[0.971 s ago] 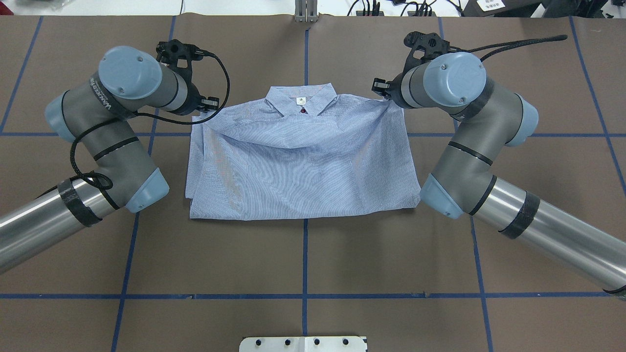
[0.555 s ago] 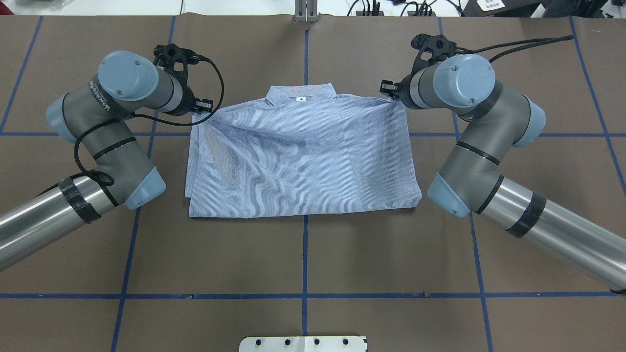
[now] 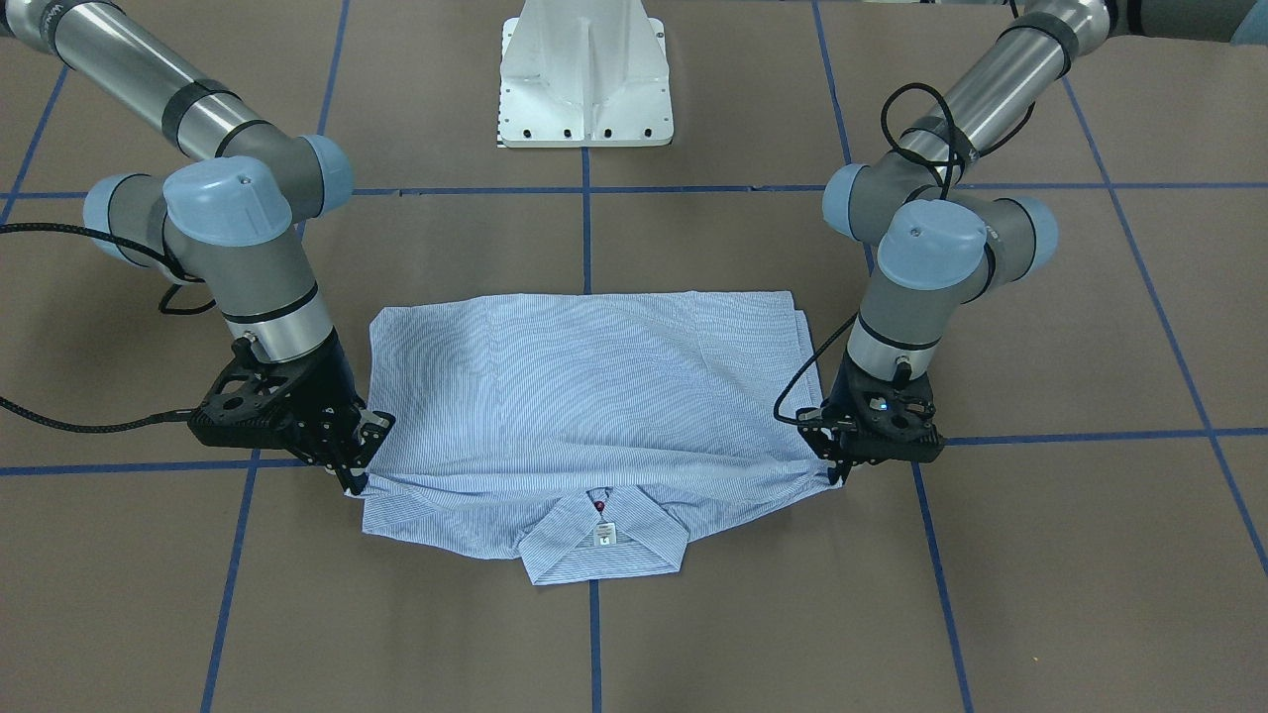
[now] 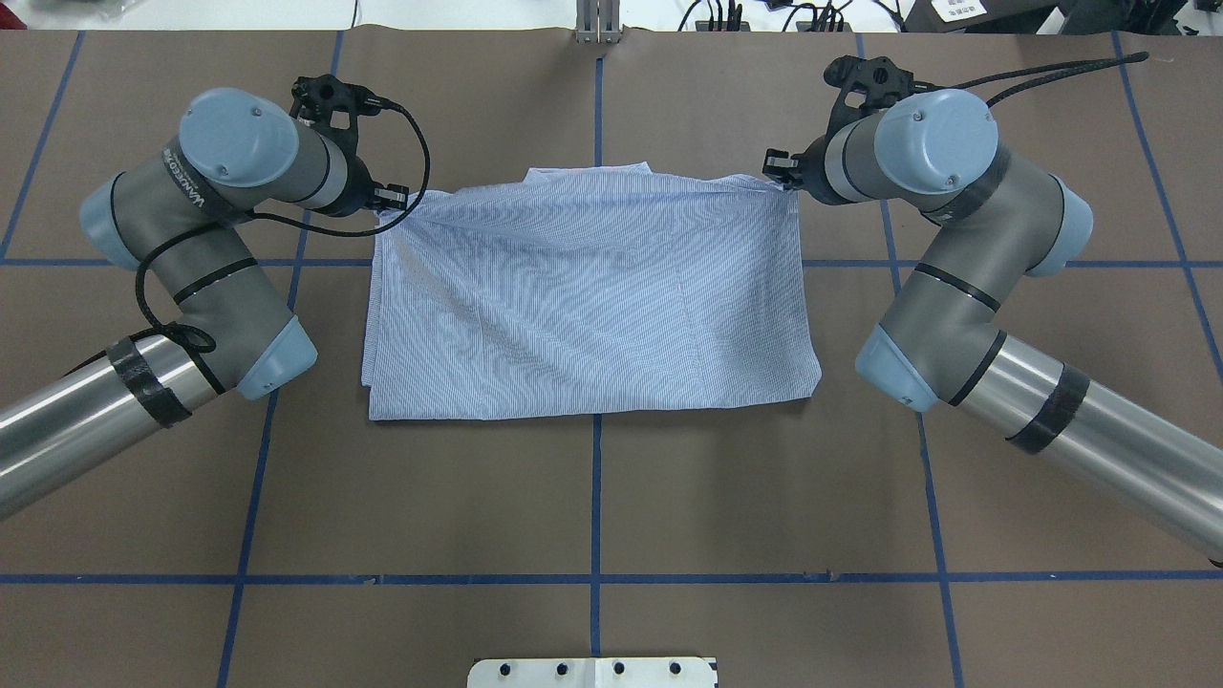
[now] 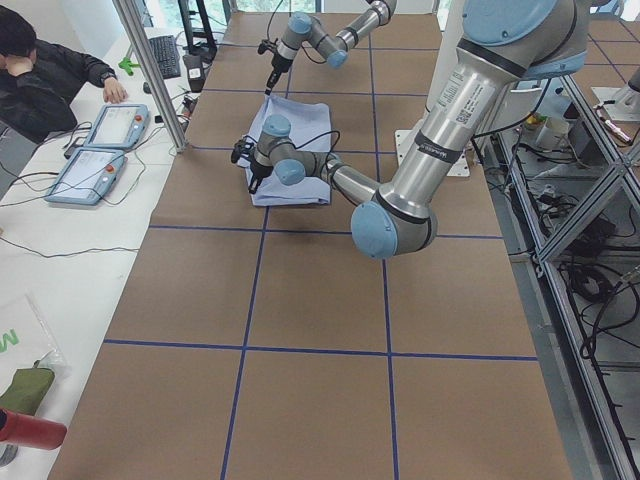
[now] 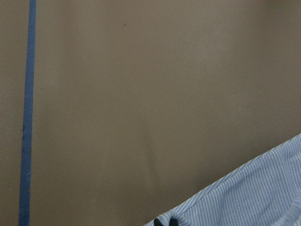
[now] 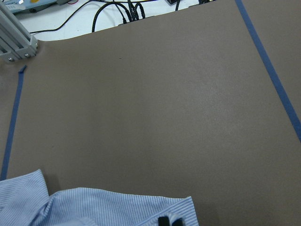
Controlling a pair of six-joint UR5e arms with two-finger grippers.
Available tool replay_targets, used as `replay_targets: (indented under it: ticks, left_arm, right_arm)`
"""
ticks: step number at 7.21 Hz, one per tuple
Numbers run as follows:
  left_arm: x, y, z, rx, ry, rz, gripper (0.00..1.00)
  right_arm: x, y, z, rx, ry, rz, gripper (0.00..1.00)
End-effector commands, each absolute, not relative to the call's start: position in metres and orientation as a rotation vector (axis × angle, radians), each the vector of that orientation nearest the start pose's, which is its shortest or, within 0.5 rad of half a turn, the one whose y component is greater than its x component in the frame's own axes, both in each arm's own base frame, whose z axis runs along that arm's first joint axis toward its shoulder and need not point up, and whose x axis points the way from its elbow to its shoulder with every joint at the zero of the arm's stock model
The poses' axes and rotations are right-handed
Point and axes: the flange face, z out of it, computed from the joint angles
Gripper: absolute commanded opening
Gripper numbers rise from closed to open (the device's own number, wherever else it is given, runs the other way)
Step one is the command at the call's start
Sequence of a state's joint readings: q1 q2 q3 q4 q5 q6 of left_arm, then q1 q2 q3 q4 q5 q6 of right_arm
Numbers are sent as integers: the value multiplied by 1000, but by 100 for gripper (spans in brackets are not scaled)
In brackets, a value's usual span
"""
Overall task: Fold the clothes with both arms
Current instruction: 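Move the left gripper down to the folded shirt's side edge nearest it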
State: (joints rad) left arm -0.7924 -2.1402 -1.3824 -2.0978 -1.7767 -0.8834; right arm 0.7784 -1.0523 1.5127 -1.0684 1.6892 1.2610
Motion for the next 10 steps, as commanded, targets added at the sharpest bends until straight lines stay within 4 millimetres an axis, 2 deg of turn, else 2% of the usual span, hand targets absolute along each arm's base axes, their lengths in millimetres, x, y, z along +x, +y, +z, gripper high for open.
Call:
replay_targets:
  ticks: [1, 2, 3, 5, 6, 7, 10]
  left_arm:
    - [419, -606, 350, 530, 815, 39, 100]
    - [412, -607, 348, 532, 829, 85, 100]
    - [405, -596, 345, 505, 875, 115, 100]
    - [364, -536, 343, 519, 939, 97, 100]
    - [375, -494, 341, 442, 1003, 46, 100]
    - [404, -456, 346, 390, 1029, 45, 100]
    - [446, -402, 369, 348, 1044, -30, 100]
  right_arm:
    - [-414, -579, 325, 414, -890, 366, 100]
    - [-413, -580, 324, 416, -890, 356, 100]
    - [-412, -578, 319, 412, -904, 344, 100]
    - [-413, -577, 317, 414, -910, 343, 100]
    - [-413, -577, 317, 414, -910, 343, 100]
    - [-413, -576, 315, 416, -916, 342, 100]
    - [-412, -575, 313, 418, -920, 341, 100]
